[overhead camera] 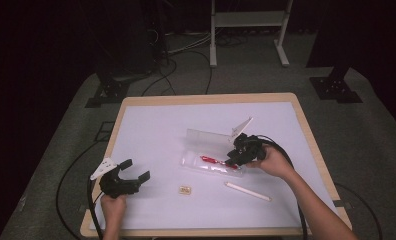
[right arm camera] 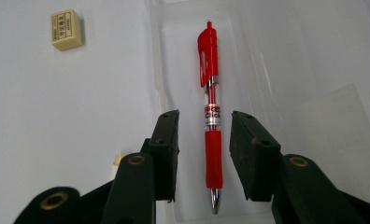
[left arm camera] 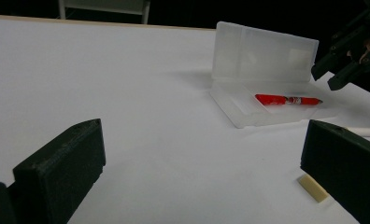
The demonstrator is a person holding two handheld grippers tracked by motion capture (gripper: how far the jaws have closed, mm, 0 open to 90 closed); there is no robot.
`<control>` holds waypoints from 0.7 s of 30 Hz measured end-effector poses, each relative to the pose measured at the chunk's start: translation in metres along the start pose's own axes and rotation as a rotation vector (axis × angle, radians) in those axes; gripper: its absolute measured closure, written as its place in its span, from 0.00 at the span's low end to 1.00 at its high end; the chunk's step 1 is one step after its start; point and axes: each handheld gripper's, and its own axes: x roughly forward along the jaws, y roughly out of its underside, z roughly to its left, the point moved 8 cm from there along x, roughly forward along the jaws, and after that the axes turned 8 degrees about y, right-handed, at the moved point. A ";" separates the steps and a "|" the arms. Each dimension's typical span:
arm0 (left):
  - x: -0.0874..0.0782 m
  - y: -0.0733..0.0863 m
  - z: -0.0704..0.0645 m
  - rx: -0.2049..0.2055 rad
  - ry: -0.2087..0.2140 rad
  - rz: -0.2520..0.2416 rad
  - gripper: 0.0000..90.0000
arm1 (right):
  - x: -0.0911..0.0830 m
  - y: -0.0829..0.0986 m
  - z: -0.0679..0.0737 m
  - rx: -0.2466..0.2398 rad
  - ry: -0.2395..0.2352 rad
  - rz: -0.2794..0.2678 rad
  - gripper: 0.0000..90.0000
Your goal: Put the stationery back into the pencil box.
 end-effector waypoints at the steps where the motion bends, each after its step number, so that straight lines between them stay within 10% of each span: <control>1: 0.000 0.000 0.000 0.000 0.000 0.000 0.00 | -0.002 0.000 0.001 0.004 -0.001 -0.005 0.68; 21: 0.000 0.000 -0.001 0.008 0.002 0.004 0.00 | -0.015 0.017 0.013 0.041 -0.013 -0.038 0.54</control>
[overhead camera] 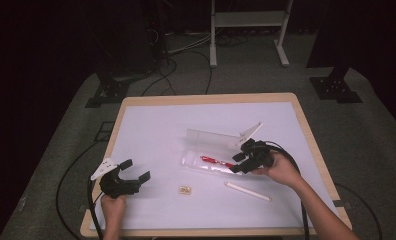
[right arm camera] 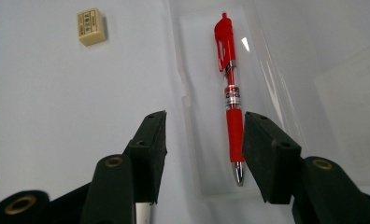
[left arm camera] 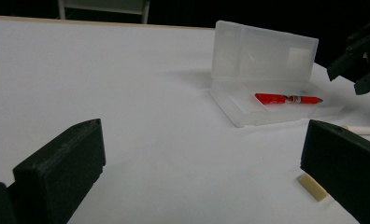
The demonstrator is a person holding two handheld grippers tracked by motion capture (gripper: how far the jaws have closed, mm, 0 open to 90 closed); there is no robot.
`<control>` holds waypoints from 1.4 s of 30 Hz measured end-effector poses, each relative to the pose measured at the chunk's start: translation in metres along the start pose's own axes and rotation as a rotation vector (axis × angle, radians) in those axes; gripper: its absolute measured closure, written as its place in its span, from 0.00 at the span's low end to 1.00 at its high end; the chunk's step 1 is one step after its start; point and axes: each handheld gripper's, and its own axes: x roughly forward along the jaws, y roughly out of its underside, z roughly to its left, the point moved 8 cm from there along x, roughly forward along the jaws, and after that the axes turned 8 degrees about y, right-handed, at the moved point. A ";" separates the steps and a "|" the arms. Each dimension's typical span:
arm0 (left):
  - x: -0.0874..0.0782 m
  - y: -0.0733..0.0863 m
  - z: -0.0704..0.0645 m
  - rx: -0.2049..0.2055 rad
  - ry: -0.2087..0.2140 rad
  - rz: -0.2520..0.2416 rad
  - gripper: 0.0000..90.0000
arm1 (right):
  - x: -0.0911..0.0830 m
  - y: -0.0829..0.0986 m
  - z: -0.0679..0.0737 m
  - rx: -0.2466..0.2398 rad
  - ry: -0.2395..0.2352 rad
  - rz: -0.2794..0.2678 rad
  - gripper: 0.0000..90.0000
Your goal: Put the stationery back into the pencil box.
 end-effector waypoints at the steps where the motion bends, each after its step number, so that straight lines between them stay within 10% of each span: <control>1: 0.000 0.000 0.000 0.001 0.000 0.000 0.00 | -0.001 0.001 0.001 0.002 -0.001 -0.005 0.53; 42: 0.000 0.000 0.000 0.004 0.004 0.001 0.00 | -0.013 0.049 0.036 0.025 -0.022 -0.043 0.51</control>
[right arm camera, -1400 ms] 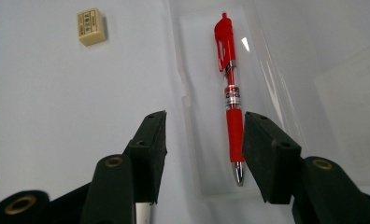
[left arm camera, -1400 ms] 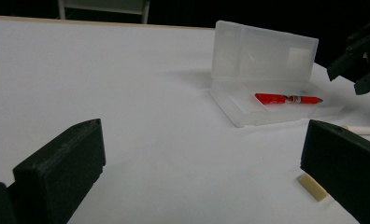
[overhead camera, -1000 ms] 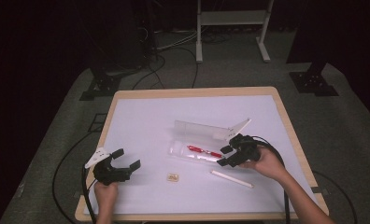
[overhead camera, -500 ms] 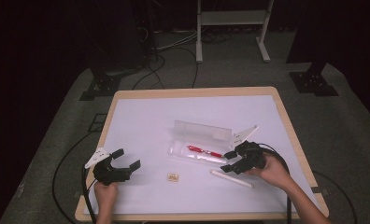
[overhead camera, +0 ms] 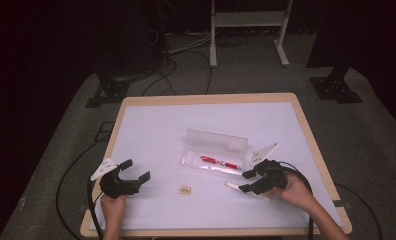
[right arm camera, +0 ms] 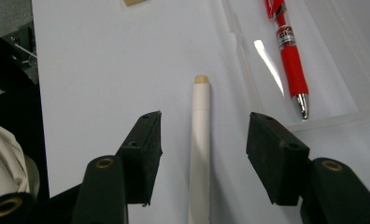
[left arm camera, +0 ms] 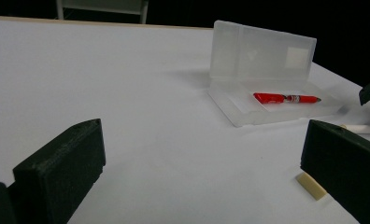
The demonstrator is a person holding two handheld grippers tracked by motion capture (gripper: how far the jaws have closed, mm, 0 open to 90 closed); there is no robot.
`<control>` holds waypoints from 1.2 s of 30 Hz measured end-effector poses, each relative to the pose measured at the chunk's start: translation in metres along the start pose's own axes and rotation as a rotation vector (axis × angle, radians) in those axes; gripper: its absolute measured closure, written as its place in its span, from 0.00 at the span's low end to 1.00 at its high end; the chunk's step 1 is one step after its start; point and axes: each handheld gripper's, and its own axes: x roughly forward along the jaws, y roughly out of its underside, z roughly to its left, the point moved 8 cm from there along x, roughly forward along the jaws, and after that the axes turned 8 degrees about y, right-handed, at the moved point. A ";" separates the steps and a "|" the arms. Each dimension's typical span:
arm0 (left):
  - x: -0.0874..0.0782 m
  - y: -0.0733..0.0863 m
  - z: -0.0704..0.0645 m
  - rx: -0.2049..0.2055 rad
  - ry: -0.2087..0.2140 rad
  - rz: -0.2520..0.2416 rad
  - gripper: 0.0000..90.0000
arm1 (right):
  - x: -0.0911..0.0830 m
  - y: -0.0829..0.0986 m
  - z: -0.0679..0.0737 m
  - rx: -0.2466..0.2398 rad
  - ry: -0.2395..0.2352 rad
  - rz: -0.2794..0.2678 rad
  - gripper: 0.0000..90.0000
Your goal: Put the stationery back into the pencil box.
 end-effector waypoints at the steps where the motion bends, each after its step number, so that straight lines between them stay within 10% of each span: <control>1: 0.000 0.000 0.000 0.001 0.001 0.001 0.00 | 0.000 0.001 0.001 0.001 -0.002 0.003 0.51; 36: 0.000 0.000 0.000 0.002 0.004 0.002 0.00 | 0.014 0.017 0.004 -0.081 0.039 0.071 0.82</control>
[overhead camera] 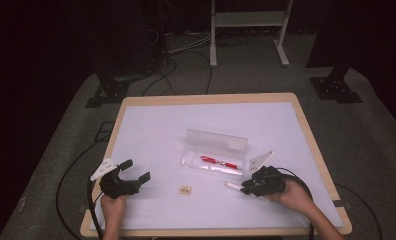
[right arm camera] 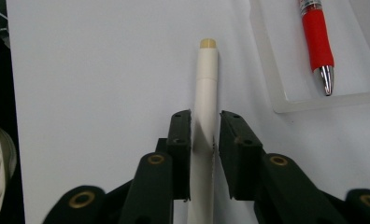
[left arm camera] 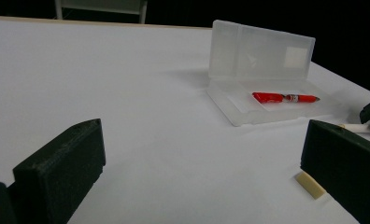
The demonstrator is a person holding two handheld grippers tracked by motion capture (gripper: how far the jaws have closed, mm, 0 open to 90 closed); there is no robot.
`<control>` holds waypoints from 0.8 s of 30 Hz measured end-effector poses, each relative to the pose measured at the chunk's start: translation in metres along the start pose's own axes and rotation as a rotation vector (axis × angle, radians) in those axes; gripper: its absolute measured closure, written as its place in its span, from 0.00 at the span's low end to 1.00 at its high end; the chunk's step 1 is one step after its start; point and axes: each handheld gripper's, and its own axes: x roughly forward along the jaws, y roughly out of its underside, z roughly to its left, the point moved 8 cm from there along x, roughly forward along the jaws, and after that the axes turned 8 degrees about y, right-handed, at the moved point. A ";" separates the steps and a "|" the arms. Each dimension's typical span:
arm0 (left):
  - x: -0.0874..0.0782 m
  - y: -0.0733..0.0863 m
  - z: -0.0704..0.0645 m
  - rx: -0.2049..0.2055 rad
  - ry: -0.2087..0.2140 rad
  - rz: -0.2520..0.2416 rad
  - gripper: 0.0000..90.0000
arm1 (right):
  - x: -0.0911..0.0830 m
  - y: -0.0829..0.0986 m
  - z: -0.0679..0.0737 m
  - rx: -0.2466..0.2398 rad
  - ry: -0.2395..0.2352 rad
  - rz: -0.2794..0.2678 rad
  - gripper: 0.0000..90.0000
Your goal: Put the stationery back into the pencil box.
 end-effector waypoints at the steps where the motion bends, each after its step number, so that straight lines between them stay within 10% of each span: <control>1: 0.000 0.000 0.000 0.000 -0.001 0.000 0.00 | 0.000 0.000 0.000 -0.002 0.003 -0.001 0.82; 24: 0.000 0.000 0.000 0.000 -0.001 0.000 0.00 | -0.004 -0.002 0.002 -0.018 0.004 -0.013 0.86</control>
